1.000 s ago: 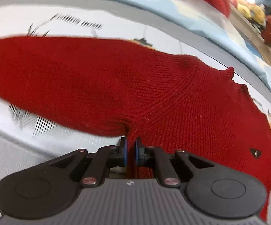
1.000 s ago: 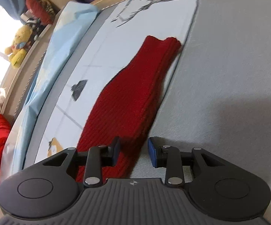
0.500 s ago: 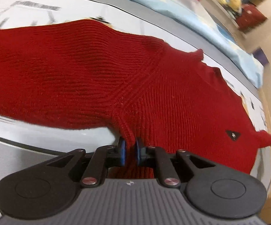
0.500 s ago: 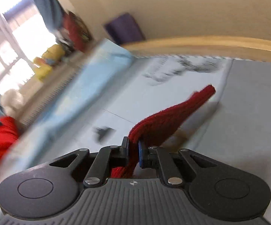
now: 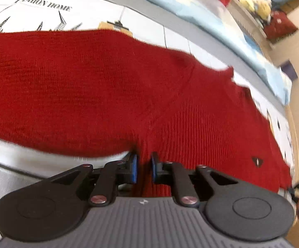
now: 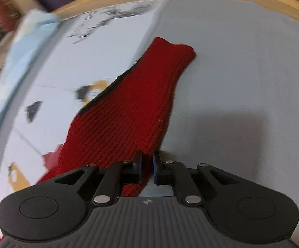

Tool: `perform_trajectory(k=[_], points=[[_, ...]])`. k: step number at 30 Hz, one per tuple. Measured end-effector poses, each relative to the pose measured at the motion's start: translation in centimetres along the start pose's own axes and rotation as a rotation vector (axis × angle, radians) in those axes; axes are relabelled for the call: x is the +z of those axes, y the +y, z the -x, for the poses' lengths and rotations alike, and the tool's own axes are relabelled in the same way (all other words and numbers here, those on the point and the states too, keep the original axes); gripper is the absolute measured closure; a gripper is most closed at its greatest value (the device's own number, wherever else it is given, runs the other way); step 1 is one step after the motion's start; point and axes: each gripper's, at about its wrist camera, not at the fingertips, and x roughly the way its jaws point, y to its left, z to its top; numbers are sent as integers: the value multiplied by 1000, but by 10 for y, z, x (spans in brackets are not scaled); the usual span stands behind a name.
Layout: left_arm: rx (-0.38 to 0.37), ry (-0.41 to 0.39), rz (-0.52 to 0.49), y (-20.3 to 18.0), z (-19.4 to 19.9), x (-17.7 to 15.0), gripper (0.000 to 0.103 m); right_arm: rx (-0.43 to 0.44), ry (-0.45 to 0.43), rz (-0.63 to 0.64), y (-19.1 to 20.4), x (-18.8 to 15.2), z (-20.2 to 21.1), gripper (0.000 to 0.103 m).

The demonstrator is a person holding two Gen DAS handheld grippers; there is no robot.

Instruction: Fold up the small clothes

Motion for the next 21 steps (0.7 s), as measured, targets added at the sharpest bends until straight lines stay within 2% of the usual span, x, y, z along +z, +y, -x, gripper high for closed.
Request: perform_trajectory(k=[2, 3, 6, 7, 8, 9, 13, 15, 16, 17, 18, 19, 21], points=[[-6, -1, 34, 1, -5, 8, 86, -25, -3, -26, -3, -8, 7, 92], [-7, -3, 42, 1, -7, 10, 86, -1, -15, -31, -3, -13, 10, 92], [-14, -13, 49, 2, -8, 10, 86, 42, -120, 5, 12, -18, 25, 83], [-21, -16, 53, 3, -8, 9, 86, 44, -161, 63, 23, -25, 32, 74], [-27, -18, 57, 6, -6, 8, 86, 55, -164, 111, 33, -32, 37, 69], [-30, -17, 61, 7, -5, 7, 86, 81, -138, 138, 40, -38, 40, 68], [-42, -6, 86, 16, 0, 6, 84, 269, 171, 220, 72, -90, 29, 64], [-55, -5, 107, 21, 2, 7, 82, 292, 278, 251, 84, -115, 24, 60], [-61, -6, 118, 23, 2, 7, 82, 310, 314, 274, 91, -126, 21, 53], [-65, -9, 128, 23, 2, 6, 82, 322, 327, 311, 99, -133, 19, 43], [-67, -12, 131, 23, 2, 6, 82, 326, 306, 345, 106, -137, 20, 41], [-67, -18, 132, 23, 2, 6, 82, 338, 289, 362, 112, -138, 21, 38], [-68, -30, 143, 24, 2, 6, 82, 382, 299, 363, 119, -138, 18, 39]])
